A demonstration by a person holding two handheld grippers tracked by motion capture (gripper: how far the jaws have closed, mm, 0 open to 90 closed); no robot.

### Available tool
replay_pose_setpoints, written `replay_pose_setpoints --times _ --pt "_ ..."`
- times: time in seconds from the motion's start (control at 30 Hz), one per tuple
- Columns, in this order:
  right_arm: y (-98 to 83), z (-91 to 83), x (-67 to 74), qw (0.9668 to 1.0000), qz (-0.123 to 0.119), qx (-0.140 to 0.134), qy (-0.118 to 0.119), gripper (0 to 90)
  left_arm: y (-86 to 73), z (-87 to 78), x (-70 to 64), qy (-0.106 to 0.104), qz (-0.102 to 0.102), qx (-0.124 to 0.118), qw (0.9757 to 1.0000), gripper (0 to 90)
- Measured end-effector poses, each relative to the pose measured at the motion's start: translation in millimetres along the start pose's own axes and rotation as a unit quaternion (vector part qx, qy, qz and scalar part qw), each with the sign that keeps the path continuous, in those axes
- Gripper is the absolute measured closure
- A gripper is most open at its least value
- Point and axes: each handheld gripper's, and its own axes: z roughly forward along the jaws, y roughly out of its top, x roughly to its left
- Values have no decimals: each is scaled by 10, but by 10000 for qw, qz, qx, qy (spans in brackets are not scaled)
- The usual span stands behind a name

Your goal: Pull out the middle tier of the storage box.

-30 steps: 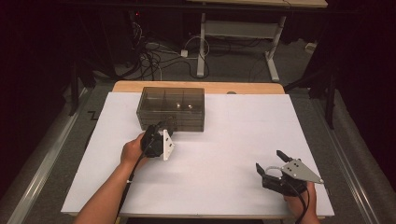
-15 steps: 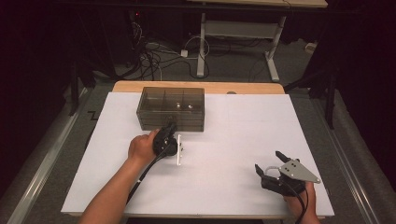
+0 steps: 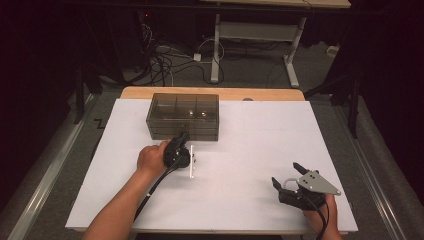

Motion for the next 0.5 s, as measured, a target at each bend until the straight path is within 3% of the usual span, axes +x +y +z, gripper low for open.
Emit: replay_pose_setpoints --times 0.03,0.07,0.17,0.2,0.23,0.27,0.3,0.33,0.43,0.5 --pt "0 1 1 10000 -2 3 6 170 0 -14 -3 13 51 -8 10000 848" --pt "0 1 1 10000 -2 3 6 170 -10 -51 1 85 19 -178 9998 848" --pt "-1 5 6 10000 12 18 31 170 -26 -59 28 43 -85 -54 9999 881" --pt "0 9 6 10000 3 17 42 170 -44 -61 38 -29 -108 -81 9999 875" --pt "3 11 9 10000 46 3 61 170 -45 -54 39 8 -110 20 9999 769" --pt "3 11 9 10000 46 3 61 170 -53 -46 35 -5 -51 95 9999 769" --pt "5 10 13 10000 30 7 61 170 -60 -38 27 -12 -38 161 9999 708" --pt "6 11 17 10000 -9 19 59 170 -71 -35 23 -74 -69 190 9998 699" --pt "2 20 22 10000 2 50 74 170 -104 0 24 5 -49 299 9995 698" --pt "0 30 25 9999 -21 73 75 170 -117 12 27 11 -71 242 9997 730"
